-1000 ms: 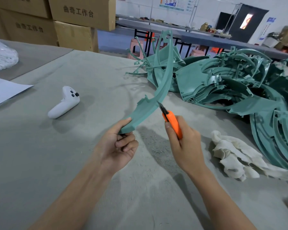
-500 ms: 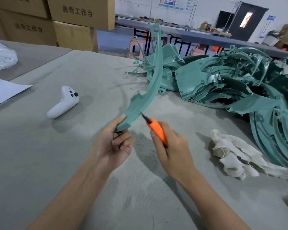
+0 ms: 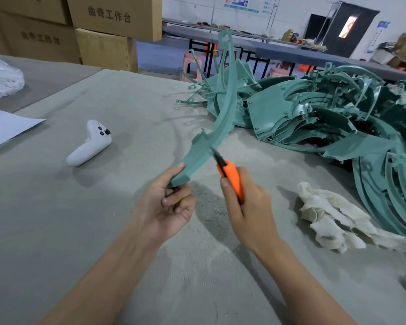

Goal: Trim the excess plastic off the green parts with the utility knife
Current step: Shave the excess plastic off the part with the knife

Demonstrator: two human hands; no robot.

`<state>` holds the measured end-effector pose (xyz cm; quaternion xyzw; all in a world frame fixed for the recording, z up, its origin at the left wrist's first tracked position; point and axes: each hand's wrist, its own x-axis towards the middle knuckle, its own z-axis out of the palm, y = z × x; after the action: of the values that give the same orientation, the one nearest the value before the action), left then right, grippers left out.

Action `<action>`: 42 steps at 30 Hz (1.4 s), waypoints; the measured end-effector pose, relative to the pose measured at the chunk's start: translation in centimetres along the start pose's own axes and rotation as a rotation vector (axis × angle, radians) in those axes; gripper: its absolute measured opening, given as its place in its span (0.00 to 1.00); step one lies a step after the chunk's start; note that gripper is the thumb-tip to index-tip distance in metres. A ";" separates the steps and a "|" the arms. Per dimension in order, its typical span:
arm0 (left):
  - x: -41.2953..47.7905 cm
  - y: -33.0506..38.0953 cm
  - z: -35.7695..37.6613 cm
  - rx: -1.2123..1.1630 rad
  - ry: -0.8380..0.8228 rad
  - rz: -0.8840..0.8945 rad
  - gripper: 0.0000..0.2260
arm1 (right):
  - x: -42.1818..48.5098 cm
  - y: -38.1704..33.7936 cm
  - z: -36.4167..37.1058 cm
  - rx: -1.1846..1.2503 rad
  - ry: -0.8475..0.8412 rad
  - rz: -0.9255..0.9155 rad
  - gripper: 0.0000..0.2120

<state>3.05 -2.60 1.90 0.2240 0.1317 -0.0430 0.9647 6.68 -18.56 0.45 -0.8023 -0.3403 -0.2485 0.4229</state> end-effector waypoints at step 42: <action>0.1 0.3 0.0 0.053 0.032 0.044 0.08 | 0.4 0.7 0.2 -0.019 0.090 0.055 0.10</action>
<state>3.17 -2.31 1.97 0.2529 0.1409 -0.0219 0.9569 7.53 -18.59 0.25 -0.8034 -0.2962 -0.2759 0.4366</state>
